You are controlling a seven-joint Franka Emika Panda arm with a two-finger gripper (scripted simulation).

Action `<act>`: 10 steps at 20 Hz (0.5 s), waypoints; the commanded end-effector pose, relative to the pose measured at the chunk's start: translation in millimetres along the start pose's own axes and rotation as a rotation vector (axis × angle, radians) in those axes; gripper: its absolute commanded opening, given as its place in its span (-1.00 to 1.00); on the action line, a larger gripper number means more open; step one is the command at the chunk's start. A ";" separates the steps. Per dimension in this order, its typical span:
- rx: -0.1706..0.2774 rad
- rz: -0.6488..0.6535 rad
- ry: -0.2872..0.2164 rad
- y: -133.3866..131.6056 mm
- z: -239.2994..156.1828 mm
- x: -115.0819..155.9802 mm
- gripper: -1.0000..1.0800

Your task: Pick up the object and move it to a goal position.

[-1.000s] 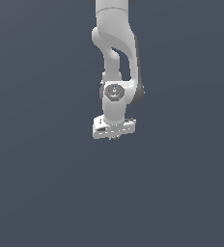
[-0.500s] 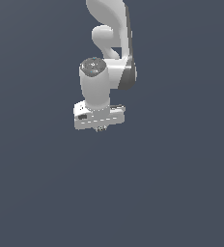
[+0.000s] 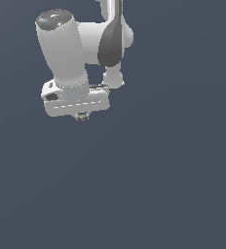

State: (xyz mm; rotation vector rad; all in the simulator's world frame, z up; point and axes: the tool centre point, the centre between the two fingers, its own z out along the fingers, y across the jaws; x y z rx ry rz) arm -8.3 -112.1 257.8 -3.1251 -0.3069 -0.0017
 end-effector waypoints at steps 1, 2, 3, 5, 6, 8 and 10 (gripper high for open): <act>0.001 -0.001 -0.001 15.4 -24.6 0.7 -1.00; 0.001 -0.001 -0.001 21.6 -34.1 1.3 -1.00; 0.001 -0.001 -0.001 27.5 -43.3 1.8 -1.00; 0.001 -0.001 -0.001 38.6 -60.5 3.0 -1.00; 0.001 -0.001 -0.001 43.8 -68.6 3.5 -1.00; 0.001 -0.001 -0.001 53.7 -83.8 4.6 -1.00; 0.000 -0.001 -0.001 62.6 -98.1 5.7 -1.00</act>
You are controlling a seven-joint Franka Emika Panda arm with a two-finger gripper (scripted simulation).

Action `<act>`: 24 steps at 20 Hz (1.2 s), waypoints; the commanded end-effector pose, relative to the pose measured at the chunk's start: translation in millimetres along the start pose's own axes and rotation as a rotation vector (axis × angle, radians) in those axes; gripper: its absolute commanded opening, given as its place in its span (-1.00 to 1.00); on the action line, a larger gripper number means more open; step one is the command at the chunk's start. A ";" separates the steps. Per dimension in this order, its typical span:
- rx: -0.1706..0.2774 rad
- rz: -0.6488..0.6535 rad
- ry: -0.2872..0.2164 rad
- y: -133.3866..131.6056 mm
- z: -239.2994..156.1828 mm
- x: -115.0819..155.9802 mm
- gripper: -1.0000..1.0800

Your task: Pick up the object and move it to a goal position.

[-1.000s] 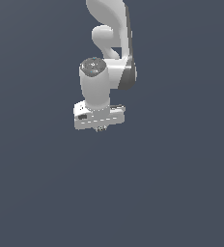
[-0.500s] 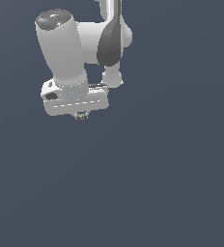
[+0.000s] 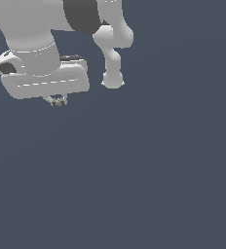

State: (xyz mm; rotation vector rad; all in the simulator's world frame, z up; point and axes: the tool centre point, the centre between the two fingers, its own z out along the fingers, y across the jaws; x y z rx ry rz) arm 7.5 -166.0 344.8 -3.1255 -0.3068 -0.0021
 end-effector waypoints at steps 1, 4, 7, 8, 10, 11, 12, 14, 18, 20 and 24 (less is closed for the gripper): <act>0.000 -0.001 -0.001 11.1 -17.7 1.1 -1.00; 0.000 -0.001 -0.001 23.4 -36.3 2.6 -1.00; 0.000 -0.001 -0.001 34.2 -53.0 4.3 -1.00; 0.000 -0.001 -0.001 37.7 -58.2 4.8 -1.00; 0.000 -0.001 -0.001 44.2 -68.0 5.8 -1.00; 0.000 -0.001 -0.001 47.3 -72.7 6.3 -1.00; 0.000 -0.001 -0.001 50.3 -77.2 6.8 -1.00; 0.000 -0.001 -0.001 56.0 -85.7 7.7 -1.00; -0.001 -0.001 -0.001 65.9 -100.8 9.6 -1.00; -0.001 -0.001 -0.001 70.4 -107.4 10.5 -1.00; -0.001 -0.001 -0.001 77.4 -117.8 12.1 -1.00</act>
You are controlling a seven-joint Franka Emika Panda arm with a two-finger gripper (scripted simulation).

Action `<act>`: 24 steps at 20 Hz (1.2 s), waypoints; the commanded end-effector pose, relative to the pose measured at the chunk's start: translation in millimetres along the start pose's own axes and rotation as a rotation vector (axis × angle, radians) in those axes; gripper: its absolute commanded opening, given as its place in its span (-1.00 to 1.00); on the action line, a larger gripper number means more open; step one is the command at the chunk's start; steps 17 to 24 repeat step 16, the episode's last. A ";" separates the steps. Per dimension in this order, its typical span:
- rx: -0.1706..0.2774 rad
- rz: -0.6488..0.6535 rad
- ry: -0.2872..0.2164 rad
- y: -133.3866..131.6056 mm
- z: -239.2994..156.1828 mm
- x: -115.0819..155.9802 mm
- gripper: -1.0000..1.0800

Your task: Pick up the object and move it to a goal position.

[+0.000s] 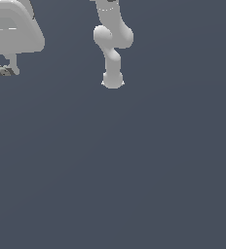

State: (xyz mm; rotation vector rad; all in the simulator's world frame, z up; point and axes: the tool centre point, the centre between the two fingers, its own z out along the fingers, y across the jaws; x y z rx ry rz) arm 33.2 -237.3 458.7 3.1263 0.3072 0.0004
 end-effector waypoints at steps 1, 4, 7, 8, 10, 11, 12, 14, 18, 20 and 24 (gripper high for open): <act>0.000 0.000 0.000 3.8 -5.8 0.9 -1.00; 0.000 0.000 0.000 7.1 -10.6 1.8 -1.00; 0.000 0.000 0.000 9.7 -13.9 2.2 -1.00; 0.000 0.000 0.000 10.2 -14.7 2.4 -1.00; 0.000 0.000 0.000 11.1 -16.0 2.7 -1.00; 0.000 0.000 0.000 11.4 -16.5 2.8 -1.00; 0.000 0.000 0.000 11.7 -16.8 2.9 -1.00; 0.000 0.000 0.000 12.0 -17.3 3.1 -1.00; 0.000 0.000 0.000 12.1 -17.5 3.1 -1.00; 0.000 0.000 0.000 12.1 -17.5 3.1 -1.00; 0.000 0.000 0.000 12.1 -17.5 3.1 -1.00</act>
